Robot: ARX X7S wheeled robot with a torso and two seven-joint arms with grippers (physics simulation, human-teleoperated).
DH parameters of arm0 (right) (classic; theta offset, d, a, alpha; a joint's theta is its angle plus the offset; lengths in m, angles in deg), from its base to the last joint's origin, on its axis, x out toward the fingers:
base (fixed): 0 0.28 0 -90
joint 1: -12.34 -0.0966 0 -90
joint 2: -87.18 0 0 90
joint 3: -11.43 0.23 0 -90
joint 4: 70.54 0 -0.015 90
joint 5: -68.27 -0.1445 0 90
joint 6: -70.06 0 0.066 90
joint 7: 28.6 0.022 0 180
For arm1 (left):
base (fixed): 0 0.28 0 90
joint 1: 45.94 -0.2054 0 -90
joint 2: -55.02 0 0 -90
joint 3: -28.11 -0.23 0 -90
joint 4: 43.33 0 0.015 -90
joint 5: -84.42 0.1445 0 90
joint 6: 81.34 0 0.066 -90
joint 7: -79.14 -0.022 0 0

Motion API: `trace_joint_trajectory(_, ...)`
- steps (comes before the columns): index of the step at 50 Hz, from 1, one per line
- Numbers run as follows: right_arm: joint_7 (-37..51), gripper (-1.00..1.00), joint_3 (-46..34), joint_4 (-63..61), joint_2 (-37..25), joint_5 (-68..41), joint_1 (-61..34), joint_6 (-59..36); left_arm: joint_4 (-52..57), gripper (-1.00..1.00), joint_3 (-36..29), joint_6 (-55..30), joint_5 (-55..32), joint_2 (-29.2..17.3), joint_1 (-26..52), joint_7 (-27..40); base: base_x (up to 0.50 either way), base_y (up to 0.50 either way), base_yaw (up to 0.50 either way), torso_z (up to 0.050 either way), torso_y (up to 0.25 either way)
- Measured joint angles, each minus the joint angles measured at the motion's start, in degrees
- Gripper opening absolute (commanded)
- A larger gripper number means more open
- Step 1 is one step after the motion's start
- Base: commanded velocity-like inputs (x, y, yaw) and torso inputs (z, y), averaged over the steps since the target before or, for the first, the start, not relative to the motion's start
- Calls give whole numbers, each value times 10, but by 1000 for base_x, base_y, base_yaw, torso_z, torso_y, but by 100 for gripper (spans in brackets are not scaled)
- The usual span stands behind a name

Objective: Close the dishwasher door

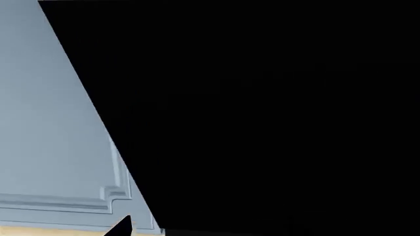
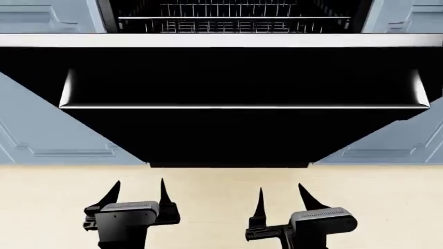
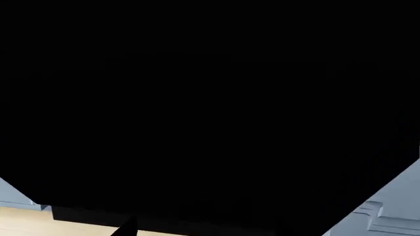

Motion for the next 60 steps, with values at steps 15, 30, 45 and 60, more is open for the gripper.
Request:
trace_joint_trajectory(15, 4, 100, 0, -2, -2, -2, -1, 1, 1, 100, 0, 0, -3, -1, 2, 4, 428, 1, 0, 0, 1)
trace_joint_trajectory(30, 10, 100, 1, -3, -3, -4, -1, 4, -2, 100, -1, 1, -5, -2, 6, 7, 0, 0, 0, 0, 0)
trace_joint_trajectory(45, 28, 100, 4, -166, -44, 18, -20, -92, 87, 100, 9, -51, -33, -22, 19, 32, 0, 0, 0, 0, 1)
trace_joint_trajectory(60, 45, 100, 20, -409, -92, 10, -138, -345, 234, 100, 15, -174, -67, -46, 83, 85, 0, 0, 0, 0, 3)
